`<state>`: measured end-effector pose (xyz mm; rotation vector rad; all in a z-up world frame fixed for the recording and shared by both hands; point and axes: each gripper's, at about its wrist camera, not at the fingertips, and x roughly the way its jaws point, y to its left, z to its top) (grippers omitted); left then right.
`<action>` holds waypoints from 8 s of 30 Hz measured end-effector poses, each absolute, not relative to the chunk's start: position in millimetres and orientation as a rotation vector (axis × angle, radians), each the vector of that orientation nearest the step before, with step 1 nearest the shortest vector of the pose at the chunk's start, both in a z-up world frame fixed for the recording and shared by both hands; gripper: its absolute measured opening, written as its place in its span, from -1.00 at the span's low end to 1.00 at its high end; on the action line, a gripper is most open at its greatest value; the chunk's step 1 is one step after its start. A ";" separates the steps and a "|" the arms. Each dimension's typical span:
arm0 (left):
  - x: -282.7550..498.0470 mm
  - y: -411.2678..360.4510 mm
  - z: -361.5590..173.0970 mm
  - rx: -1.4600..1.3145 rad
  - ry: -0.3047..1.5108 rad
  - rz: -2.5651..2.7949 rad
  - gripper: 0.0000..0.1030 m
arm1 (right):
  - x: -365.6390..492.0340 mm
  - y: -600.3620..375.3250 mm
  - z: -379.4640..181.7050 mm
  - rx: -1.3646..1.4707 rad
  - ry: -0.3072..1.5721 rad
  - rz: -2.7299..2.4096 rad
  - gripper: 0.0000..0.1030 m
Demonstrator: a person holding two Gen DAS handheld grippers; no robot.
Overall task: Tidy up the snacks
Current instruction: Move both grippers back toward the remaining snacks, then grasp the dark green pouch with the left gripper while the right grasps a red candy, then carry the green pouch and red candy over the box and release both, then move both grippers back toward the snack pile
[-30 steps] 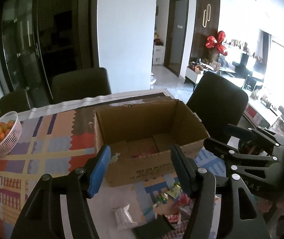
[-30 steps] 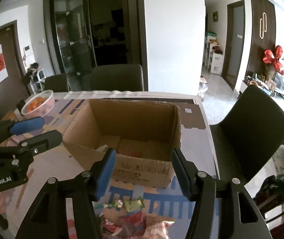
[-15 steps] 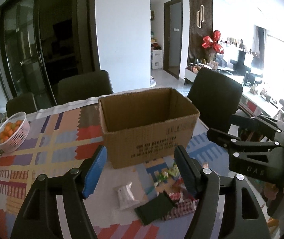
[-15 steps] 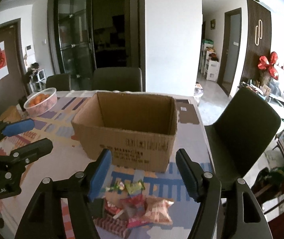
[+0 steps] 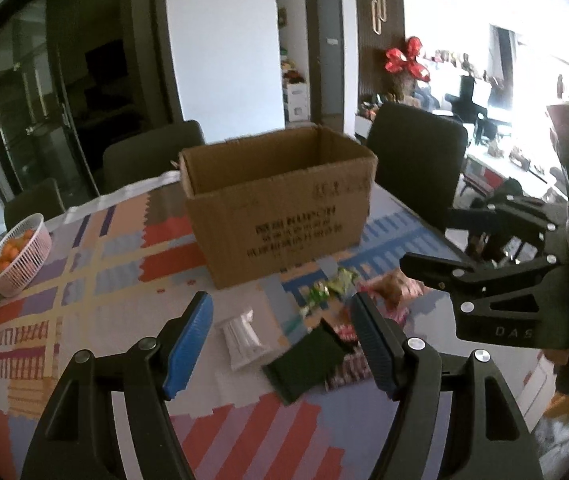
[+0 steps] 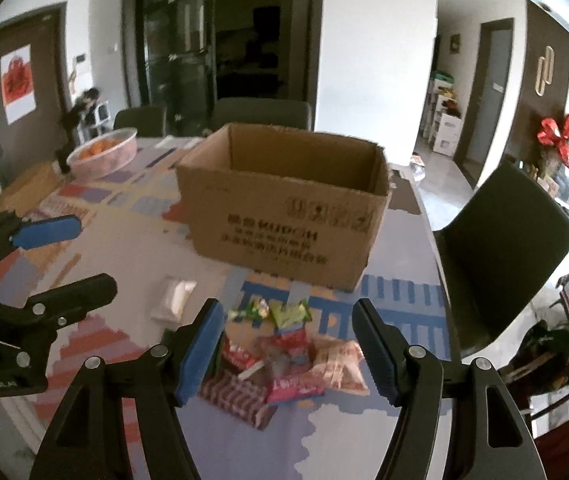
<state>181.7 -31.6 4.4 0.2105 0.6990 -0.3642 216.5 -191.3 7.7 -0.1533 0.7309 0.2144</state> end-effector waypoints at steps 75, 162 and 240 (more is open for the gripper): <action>260.4 -25.5 -122.3 0.069 1.066 -0.554 -0.09 | 297.1 -127.3 -126.6 -0.368 1.154 0.565 -0.54; 399.2 -53.0 48.8 0.029 0.764 -0.377 -0.15 | 399.4 -209.1 52.9 -0.026 0.765 0.227 -0.55; 282.5 -92.6 -96.3 0.269 0.996 -0.471 0.25 | 275.8 -259.1 -85.0 0.095 1.064 0.039 0.16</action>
